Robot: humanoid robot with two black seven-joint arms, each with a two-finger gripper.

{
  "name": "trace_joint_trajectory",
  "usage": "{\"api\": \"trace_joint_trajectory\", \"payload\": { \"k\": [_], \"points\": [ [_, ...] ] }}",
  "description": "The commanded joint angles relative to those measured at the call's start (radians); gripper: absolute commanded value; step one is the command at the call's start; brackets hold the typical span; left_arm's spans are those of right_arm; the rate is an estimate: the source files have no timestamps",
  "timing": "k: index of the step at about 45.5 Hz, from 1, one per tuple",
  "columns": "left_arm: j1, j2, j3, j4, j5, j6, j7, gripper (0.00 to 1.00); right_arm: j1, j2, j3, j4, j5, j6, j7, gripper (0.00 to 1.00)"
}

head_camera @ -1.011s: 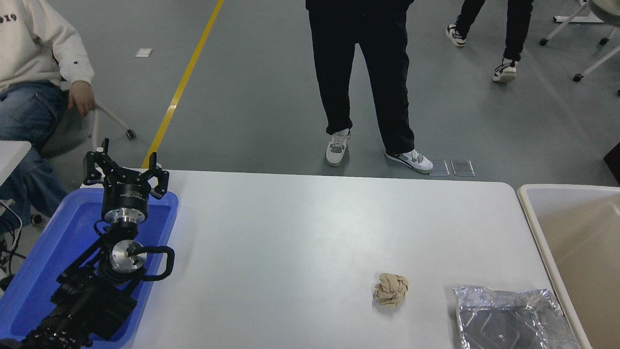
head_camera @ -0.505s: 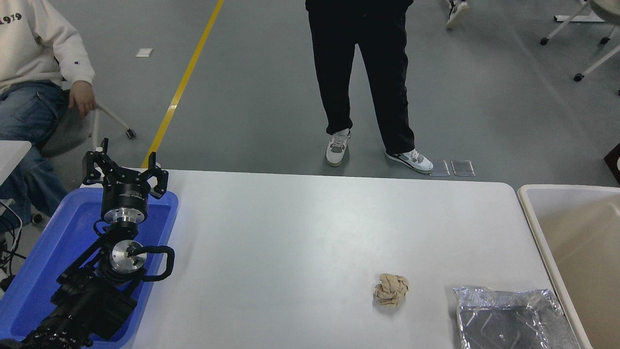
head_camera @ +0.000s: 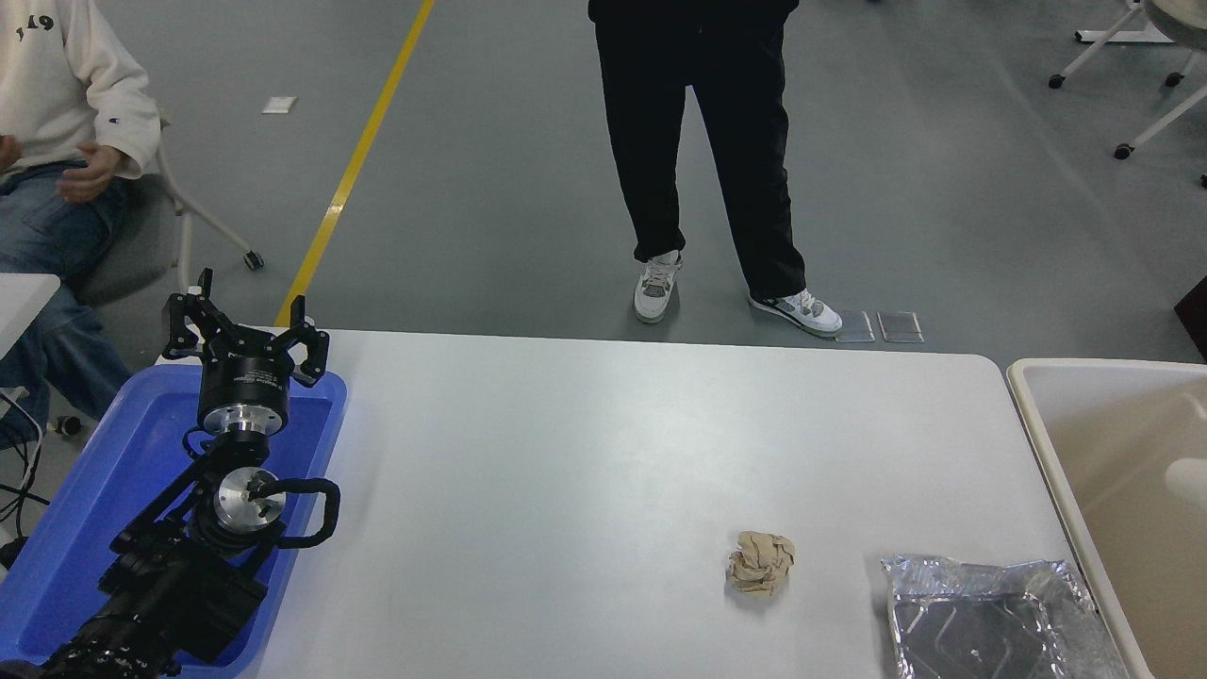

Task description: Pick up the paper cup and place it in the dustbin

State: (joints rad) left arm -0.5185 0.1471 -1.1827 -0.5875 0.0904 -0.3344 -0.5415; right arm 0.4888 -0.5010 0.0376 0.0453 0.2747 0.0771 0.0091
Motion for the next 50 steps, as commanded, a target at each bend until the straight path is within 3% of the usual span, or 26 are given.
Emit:
{"api": "trace_joint_trajectory", "payload": {
  "k": [1,5,6,8,9,32,50],
  "points": [
    [0.000,0.000,0.000,0.000,0.000,0.000,0.000,0.99,-0.047,0.009,0.005,-0.005,0.000,-0.003,0.003,0.00],
    [0.000,0.000,0.000,0.000,0.000,0.000,0.000,0.99,-0.047,0.010,0.008,-0.007,0.000,-0.010,0.003,0.01],
    [0.000,-0.001,0.000,0.000,0.000,0.000,0.000,0.99,-0.047,0.010,0.008,-0.007,0.000,-0.010,0.003,0.22],
    [0.000,0.000,0.000,0.000,0.000,0.000,0.000,0.99,-0.047,0.010,0.010,-0.010,0.003,-0.011,0.003,0.86],
    [0.000,0.000,0.000,0.000,0.000,0.000,0.000,0.99,-0.047,0.009,0.008,-0.012,0.003,-0.008,0.003,1.00],
    [0.000,0.000,0.000,0.000,0.000,0.000,0.000,0.99,0.048,-0.041,-0.007,-0.041,0.000,0.009,-0.004,1.00],
    [0.000,0.000,0.000,0.000,0.000,0.000,0.000,0.99,0.280,-0.125,-0.010,0.131,-0.002,0.007,0.002,1.00]
  ]
}}
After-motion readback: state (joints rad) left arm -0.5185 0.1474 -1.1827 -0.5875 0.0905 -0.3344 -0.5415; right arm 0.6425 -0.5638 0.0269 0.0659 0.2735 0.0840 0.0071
